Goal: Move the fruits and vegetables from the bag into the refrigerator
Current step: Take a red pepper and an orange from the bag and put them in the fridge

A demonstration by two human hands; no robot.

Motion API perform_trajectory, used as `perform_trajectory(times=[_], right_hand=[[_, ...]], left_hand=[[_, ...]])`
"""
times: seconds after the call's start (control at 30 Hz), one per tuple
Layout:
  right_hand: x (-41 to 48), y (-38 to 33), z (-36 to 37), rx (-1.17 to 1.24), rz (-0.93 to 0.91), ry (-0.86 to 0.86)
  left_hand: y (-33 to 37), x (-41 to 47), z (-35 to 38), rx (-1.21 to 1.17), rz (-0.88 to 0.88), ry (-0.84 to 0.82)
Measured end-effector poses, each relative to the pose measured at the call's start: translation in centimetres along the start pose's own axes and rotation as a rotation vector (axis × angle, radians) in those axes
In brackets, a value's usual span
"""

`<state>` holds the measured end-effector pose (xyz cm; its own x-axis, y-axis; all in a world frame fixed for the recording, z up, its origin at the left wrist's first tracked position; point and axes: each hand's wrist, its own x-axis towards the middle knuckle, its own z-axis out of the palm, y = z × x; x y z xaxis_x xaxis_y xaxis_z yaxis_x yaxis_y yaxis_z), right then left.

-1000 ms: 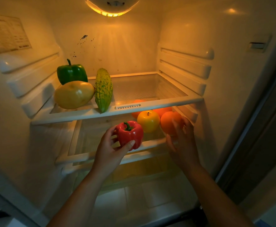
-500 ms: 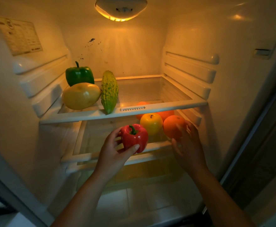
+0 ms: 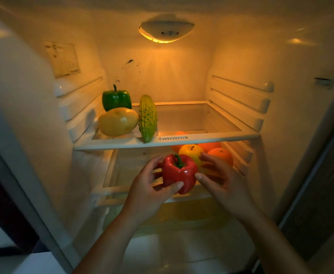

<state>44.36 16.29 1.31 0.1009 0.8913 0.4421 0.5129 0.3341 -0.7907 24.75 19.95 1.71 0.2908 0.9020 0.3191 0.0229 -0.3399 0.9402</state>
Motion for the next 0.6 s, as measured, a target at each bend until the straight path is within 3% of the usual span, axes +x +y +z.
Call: perform_trajectory(times=[0.3,0.6], right_hand=[[1.3,-3.6,1.6,0.279,-0.051,-0.143],[4.6,-6.2,0.9,0.439,-0.121,-0.098]], left_hand=[[1.9,-0.8,-2.3,0.031,0.054,0.068],[5.8,0.6,-5.7,0.181,0.168,0.13]])
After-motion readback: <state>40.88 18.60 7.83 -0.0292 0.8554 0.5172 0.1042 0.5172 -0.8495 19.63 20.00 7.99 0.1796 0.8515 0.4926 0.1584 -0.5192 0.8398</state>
